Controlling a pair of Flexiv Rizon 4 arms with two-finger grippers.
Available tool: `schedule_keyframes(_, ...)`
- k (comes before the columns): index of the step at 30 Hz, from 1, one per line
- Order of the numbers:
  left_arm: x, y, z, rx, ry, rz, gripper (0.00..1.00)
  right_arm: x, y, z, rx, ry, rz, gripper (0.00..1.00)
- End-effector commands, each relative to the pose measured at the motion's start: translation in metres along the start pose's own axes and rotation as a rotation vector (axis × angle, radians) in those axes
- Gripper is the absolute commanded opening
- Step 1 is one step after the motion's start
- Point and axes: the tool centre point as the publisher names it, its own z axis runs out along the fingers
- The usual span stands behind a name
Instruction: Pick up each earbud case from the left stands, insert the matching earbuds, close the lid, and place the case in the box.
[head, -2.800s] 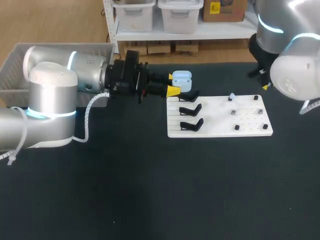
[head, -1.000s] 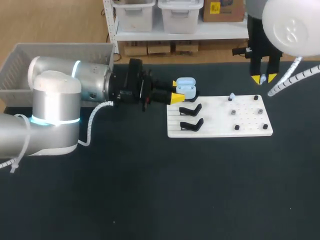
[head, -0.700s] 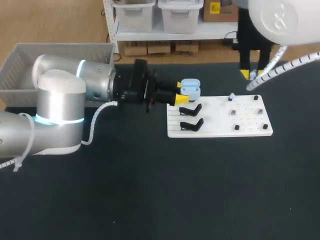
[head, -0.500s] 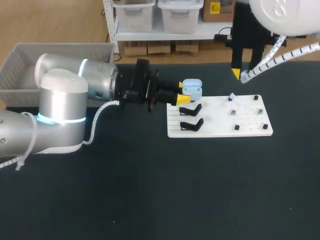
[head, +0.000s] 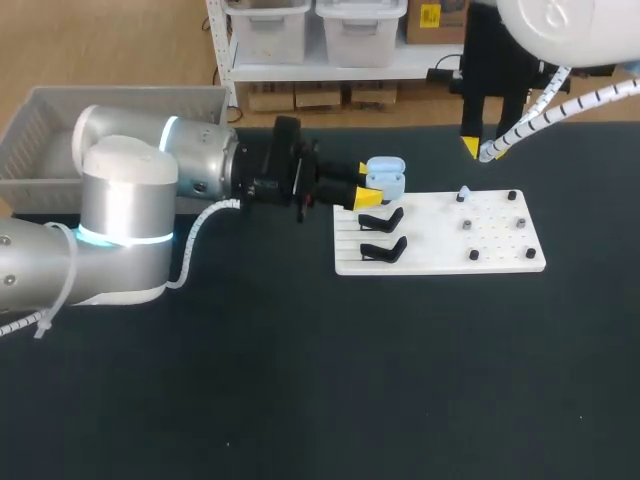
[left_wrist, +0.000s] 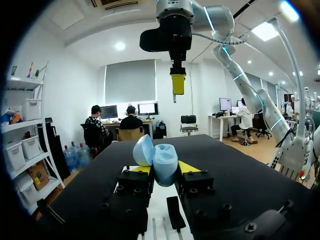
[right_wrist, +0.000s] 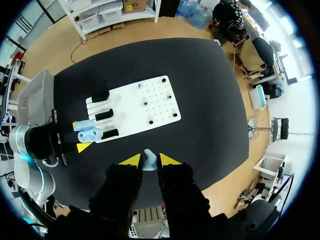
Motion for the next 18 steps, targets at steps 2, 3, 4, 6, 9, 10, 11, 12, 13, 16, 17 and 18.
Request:
schedule_keyframes(2, 0.0, 0.001, 0.0, 0.002, 0.001, 0.0, 0.0, 0.0, 0.0, 0.0, 0.0, -0.002, 0.001, 0.0)
schedule_keyframes(3, 0.0, 0.001, 0.0, 0.002, 0.001, 0.0, 0.0, 0.0, 0.0, 0.0, 0.0, -0.002, 0.001, 0.0)
schedule_keyframes(4, 0.0, 0.001, 0.0, 0.002, 0.001, 0.0, 0.0, 0.0, 0.0, 0.0, 0.0, -0.002, 0.001, 0.0)
schedule_keyframes(6, 0.0, 0.001, 0.0, 0.002, 0.001, 0.0, 0.0, 0.0, 0.0, 0.0, 0.0, -0.002, 0.001, 0.0)
schedule_keyframes(9, 0.0, 0.001, 0.0, 0.002, 0.001, 0.0, 0.0, 0.0, 0.0, 0.0, 0.0, -0.002, 0.001, 0.0)
schedule_keyframes(10, 0.0, 0.001, 0.0, 0.002, 0.001, 0.0, 0.0, 0.002, 0.003, -0.004, -0.007, 0.0, 0.019, 0.0)
schedule_keyframes(11, 0.0, 0.001, 0.0, 0.002, 0.001, 0.0, 0.0, 0.002, 0.006, -0.007, -0.008, 0.004, 0.041, 0.0)
schedule_keyframes(12, 0.0, 0.001, 0.0, 0.002, 0.001, 0.0, 0.0, 0.003, 0.009, -0.01, 0.006, -0.009, 0.06, 0.0)
schedule_keyframes(13, 0.0, 0.001, 0.0, 0.002, 0.001, 0.0, 0.0, 0.004, 0.014, -0.013, 0.014, -0.01, 0.076, 0.0)
schedule_keyframes(16, 0.0, 0.001, 0.0, 0.002, 0.001, 0.0, 0.0, 0.01, 0.027, -0.02, 0.055, -0.037, 0.124, 0.0)
schedule_keyframes(17, 0.0, 0.001, 0.0, 0.002, 0.001, 0.0, 0.0, 0.011, 0.032, -0.022, 0.068, -0.038, 0.139, 0.0)
schedule_keyframes(18, 0.0, 0.001, 0.0, 0.002, 0.001, 0.0, 0.0, 0.013, 0.037, -0.024, 0.075, -0.047, 0.147, 0.0)
